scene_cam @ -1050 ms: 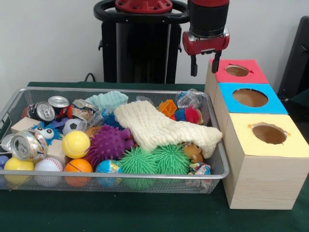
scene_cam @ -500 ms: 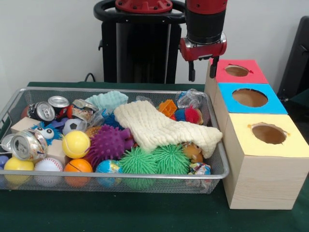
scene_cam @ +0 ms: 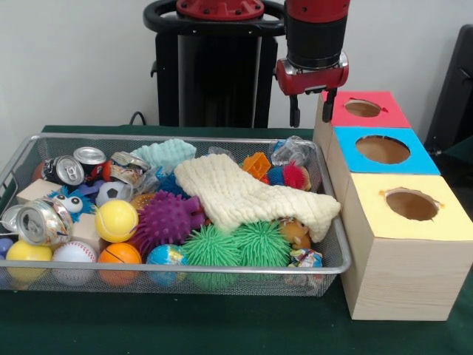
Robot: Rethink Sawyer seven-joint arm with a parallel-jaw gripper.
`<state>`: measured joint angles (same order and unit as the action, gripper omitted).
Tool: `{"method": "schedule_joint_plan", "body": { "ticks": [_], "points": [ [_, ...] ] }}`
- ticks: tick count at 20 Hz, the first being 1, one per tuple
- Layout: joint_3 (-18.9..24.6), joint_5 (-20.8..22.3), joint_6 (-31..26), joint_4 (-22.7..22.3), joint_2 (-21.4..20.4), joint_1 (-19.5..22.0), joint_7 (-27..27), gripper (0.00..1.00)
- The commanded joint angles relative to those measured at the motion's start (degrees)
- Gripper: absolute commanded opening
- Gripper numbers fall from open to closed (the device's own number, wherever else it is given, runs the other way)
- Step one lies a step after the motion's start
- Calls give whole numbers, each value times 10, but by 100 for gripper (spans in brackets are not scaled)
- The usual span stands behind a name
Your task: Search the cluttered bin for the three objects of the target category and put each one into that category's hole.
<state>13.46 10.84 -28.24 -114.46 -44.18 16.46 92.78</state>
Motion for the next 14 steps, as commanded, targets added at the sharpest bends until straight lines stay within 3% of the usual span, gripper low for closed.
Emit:
{"method": "schedule_joint_plan", "body": {
  "ticks": [1,14],
  "points": [
    [33,4,20,66,39,4,36,100],
    [44,-2,-4,99,58,15,18,100]
  ]
}}
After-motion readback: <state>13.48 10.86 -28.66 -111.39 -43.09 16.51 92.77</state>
